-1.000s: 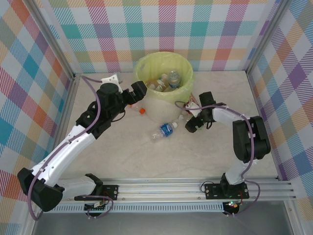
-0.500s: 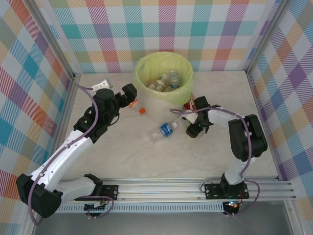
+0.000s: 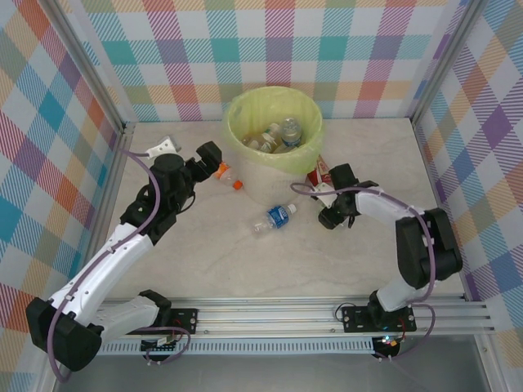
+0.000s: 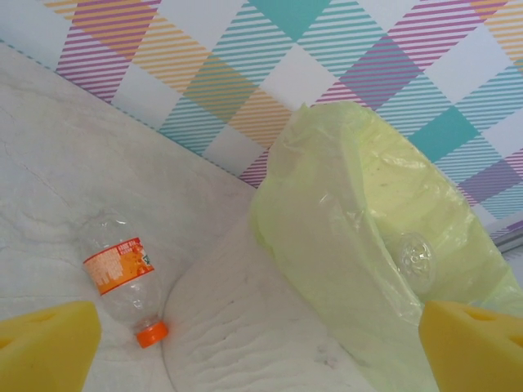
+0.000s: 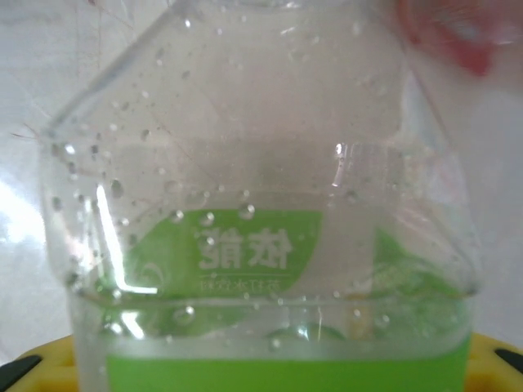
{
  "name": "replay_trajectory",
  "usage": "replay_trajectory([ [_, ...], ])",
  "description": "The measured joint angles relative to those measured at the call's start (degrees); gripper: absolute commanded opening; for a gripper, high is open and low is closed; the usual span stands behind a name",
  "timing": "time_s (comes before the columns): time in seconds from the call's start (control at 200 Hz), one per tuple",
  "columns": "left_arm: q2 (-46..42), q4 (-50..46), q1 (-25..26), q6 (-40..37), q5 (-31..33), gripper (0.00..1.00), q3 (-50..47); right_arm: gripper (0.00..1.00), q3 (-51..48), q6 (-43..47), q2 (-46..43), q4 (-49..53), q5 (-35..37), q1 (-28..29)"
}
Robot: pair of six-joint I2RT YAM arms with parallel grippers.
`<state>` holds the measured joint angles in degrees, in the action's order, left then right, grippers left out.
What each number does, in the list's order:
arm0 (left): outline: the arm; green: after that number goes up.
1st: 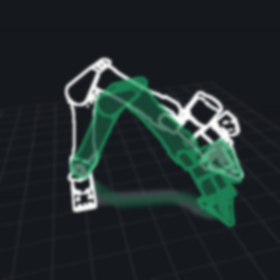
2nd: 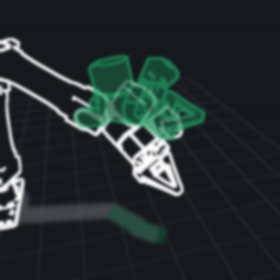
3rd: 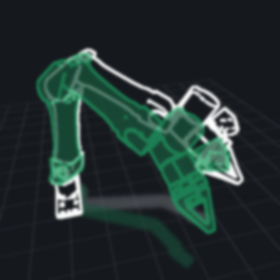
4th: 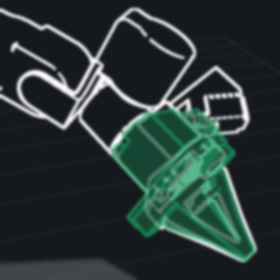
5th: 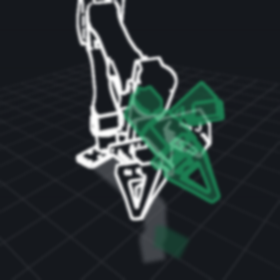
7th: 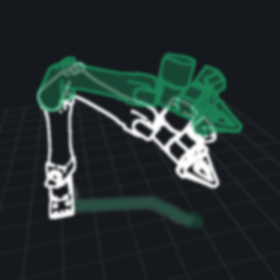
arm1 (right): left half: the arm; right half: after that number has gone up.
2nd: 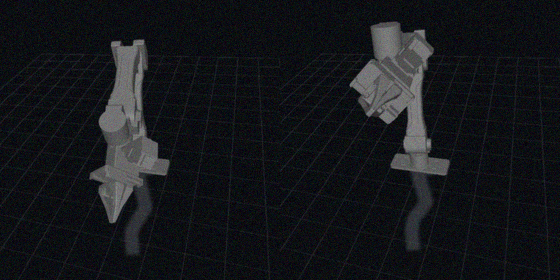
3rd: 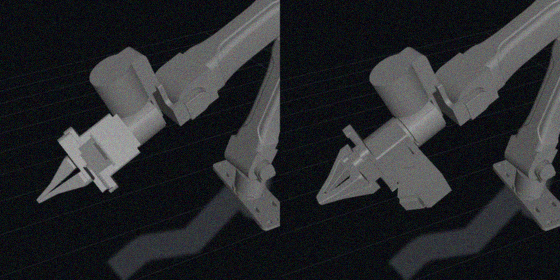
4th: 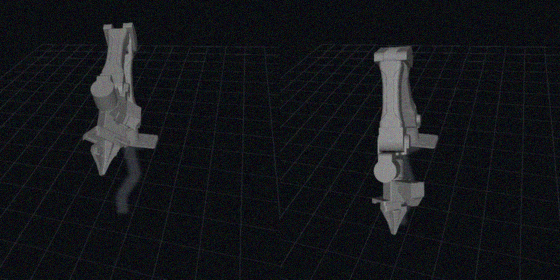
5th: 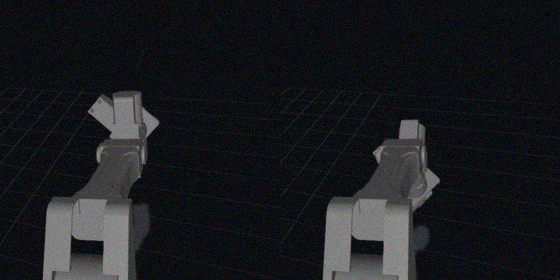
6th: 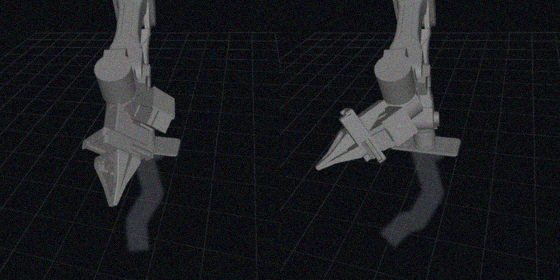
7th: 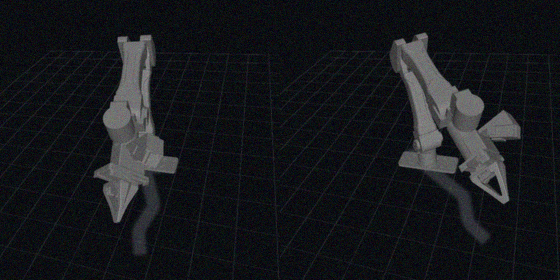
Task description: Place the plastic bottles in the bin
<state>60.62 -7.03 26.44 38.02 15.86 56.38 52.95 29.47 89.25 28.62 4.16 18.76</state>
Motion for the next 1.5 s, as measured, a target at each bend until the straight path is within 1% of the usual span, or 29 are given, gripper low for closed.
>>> replay_trajectory([
  [0.195, 0.96, 1.22, -0.63, 0.83, -0.81, 1.00, -0.04, 0.33, -2.16, -4.15, -9.51, -0.15, 2.45, 0.02],
  [0.4, 1.62, 2.71, -1.49, 1.88, -0.98, 1.00, -0.70, 0.26, -4.57, -9.11, -19.67, -3.56, 6.14, -0.87],
  [0.6, 2.62, 2.73, -2.01, 2.93, -1.57, 1.00, -0.85, 0.28, -4.63, -12.68, -28.37, -8.96, 7.61, -2.29],
  [0.775, 2.80, 2.69, -2.27, 3.17, -2.49, 1.00, -1.20, 0.28, -1.99, -16.94, -31.21, -10.19, 4.15, -2.29],
  [0.86, 2.80, 2.69, -2.32, 3.32, -2.75, 1.00, -1.57, 0.28, 1.73, -20.35, -31.21, -10.19, 0.90, -2.29],
  [0.99, 2.75, 2.62, -2.80, 4.26, -2.86, 1.00, -2.75, 0.28, 9.16, -25.49, -30.75, -11.06, -7.04, -2.29],
  [1.1, 2.49, 2.40, -3.26, 4.70, -2.91, 1.00, -3.82, 0.29, 16.63, -28.89, -27.63, -12.63, -13.81, -2.16],
  [1.19, 1.68, 1.84, -3.52, 4.92, -2.86, 1.00, -4.76, 0.29, 23.30, -31.45, -23.34, -13.18, -18.75, -1.79],
  [1.31, 0.35, 1.14, -3.98, 5.77, -2.86, 1.00, -6.03, 0.30, 31.39, -34.80, -16.26, -13.64, -23.45, -1.03],
  [1.5, -0.55, 0.90, -4.79, 7.48, -2.93, 1.00, -7.56, 0.33, 41.53, -40.50, -4.20, -11.98, -25.35, 0.85],
])
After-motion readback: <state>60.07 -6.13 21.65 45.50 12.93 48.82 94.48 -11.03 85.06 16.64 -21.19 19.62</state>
